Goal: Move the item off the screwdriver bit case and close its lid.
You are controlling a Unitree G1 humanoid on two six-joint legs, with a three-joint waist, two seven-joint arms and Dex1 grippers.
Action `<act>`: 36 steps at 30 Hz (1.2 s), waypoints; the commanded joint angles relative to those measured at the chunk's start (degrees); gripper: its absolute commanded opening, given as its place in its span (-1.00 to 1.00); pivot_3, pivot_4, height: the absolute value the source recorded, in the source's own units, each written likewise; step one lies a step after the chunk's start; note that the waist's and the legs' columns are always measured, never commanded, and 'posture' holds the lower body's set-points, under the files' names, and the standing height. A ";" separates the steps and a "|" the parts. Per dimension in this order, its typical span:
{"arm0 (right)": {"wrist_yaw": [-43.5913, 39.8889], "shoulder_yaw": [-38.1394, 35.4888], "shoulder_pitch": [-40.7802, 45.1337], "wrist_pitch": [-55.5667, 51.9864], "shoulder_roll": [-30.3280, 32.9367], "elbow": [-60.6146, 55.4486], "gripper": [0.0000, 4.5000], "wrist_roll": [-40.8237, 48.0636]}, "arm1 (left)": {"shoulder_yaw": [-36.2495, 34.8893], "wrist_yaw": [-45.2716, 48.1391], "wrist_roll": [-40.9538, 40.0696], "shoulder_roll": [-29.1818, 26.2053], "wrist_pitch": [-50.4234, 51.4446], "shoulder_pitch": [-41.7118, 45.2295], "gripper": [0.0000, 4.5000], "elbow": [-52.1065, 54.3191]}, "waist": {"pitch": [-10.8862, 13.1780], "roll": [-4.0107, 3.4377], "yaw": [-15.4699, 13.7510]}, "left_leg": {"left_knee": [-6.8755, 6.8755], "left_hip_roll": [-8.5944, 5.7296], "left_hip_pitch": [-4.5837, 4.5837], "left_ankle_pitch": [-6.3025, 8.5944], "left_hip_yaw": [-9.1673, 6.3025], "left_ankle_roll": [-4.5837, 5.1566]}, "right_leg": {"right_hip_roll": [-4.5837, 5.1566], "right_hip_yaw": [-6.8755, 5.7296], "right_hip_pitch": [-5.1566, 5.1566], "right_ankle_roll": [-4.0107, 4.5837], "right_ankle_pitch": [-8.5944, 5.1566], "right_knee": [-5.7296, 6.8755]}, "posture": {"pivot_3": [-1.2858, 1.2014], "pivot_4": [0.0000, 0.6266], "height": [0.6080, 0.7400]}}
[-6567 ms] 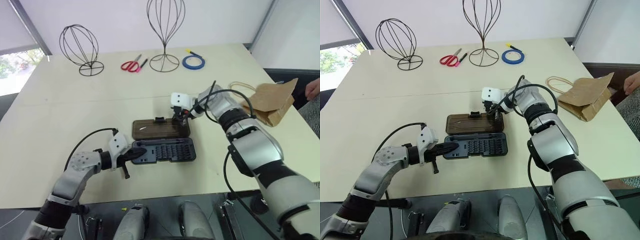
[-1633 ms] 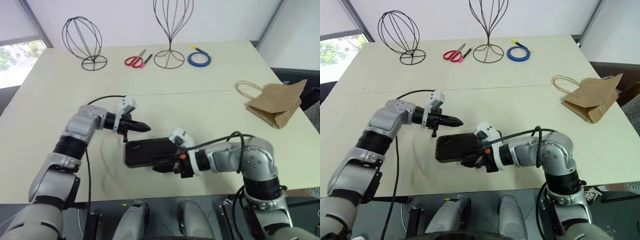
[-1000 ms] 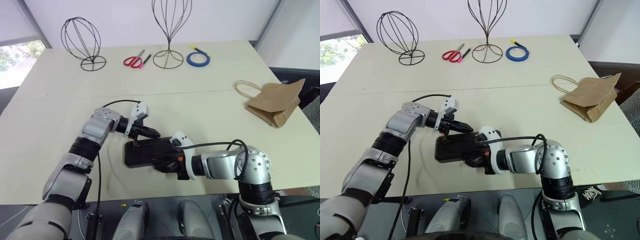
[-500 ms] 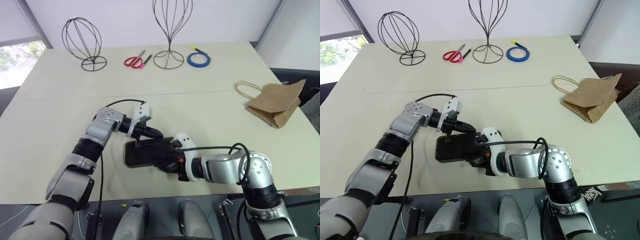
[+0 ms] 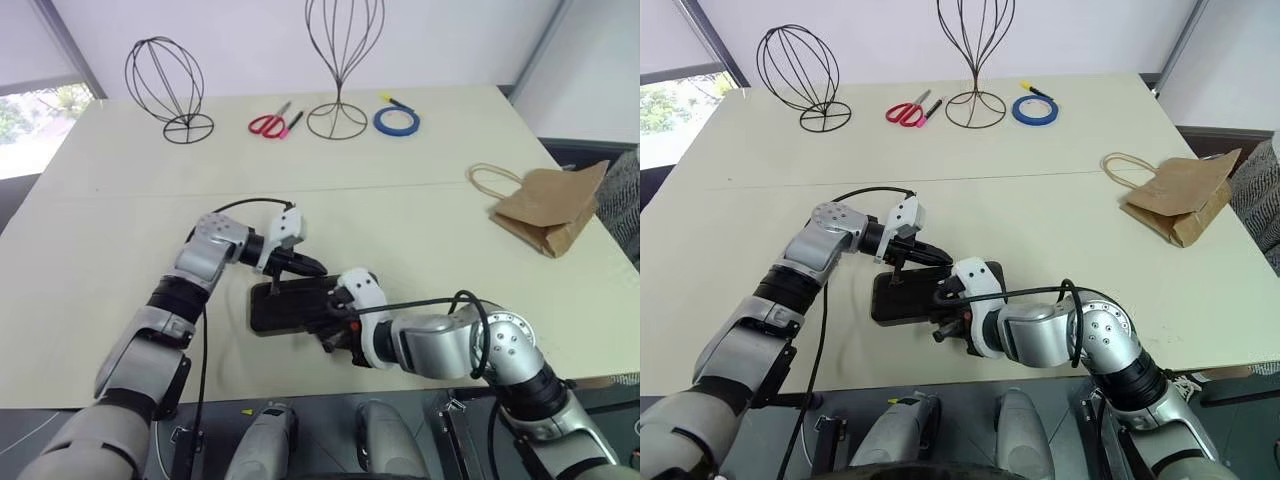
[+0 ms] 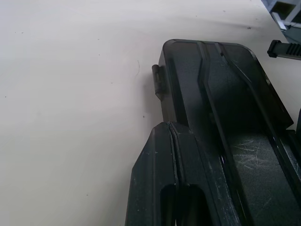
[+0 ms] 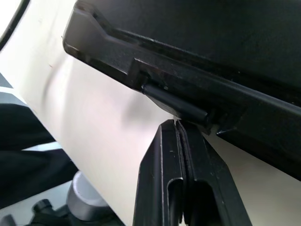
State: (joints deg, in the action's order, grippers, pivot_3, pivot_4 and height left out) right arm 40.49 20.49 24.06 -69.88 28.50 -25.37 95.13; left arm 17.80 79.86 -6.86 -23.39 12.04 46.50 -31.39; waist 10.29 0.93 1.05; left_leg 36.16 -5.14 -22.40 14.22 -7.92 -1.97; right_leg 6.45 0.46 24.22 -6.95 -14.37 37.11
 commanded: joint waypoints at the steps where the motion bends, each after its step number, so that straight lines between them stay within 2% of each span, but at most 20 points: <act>1: -1.86 0.69 1.76 -0.08 0.81 -3.37 -0.99 -5.09 | 3.89 1.62 3.13 -0.27 1.15 -2.85 -1.00 -1.42 | -0.06 0.00 0.05 | 0.00 0.00 0.00 0.00 0.00 0.01 | 0.00 0.00 0.00 0.00 0.00 0.00 | 0.03 -0.52 1.00; 8: -7.67 2.76 2.96 -1.53 1.13 -7.02 -0.99 -16.24 | 4.18 1.73 3.25 -0.09 1.39 -2.96 -1.00 -1.46 | -0.19 0.02 0.07 | 0.00 0.01 0.01 0.02 0.00 0.03 | -0.02 0.00 0.00 -0.01 -0.01 -0.01 | 0.03 -0.52 1.00; 20: -15.30 2.81 3.84 -3.96 -0.59 -9.86 -0.99 -30.08 | 4.52 1.87 3.20 0.21 2.47 -4.41 -1.00 -0.35 | -0.30 0.04 0.08 | 0.00 0.02 0.03 0.02 -0.01 0.03 | -0.03 0.00 -0.01 -0.01 -0.01 0.00 | 0.03 -0.52 1.00; 31: -20.92 1.78 3.60 -6.57 -2.77 -10.70 -0.99 -38.82 | 4.77 2.13 3.01 0.18 4.78 -6.58 -1.00 3.26 | -0.53 0.03 0.01 | 0.00 0.02 0.06 0.02 -0.03 0.03 | -0.04 0.00 -0.07 0.00 0.00 0.00 | 0.03 -0.52 1.00; 36: -25.76 0.83 3.68 -7.47 -3.54 -10.98 -0.99 -39.75 | 4.56 2.41 3.40 -0.06 4.95 -7.35 -1.00 4.24 | -0.53 0.03 -0.09 | 0.04 0.03 0.48 0.01 -0.07 0.04 | -0.05 -0.01 -0.54 -0.01 -0.03 -0.07 | 0.03 -0.52 1.00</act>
State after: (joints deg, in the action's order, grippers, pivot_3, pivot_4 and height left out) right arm 15.93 25.88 25.51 -78.45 25.76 -34.55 57.24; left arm 18.32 81.95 -6.58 -22.53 15.26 41.67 -24.47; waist 9.76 0.97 0.96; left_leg 36.16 -5.10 -21.73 14.23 -7.99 -1.92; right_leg 6.40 0.45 23.50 -6.99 -14.42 36.99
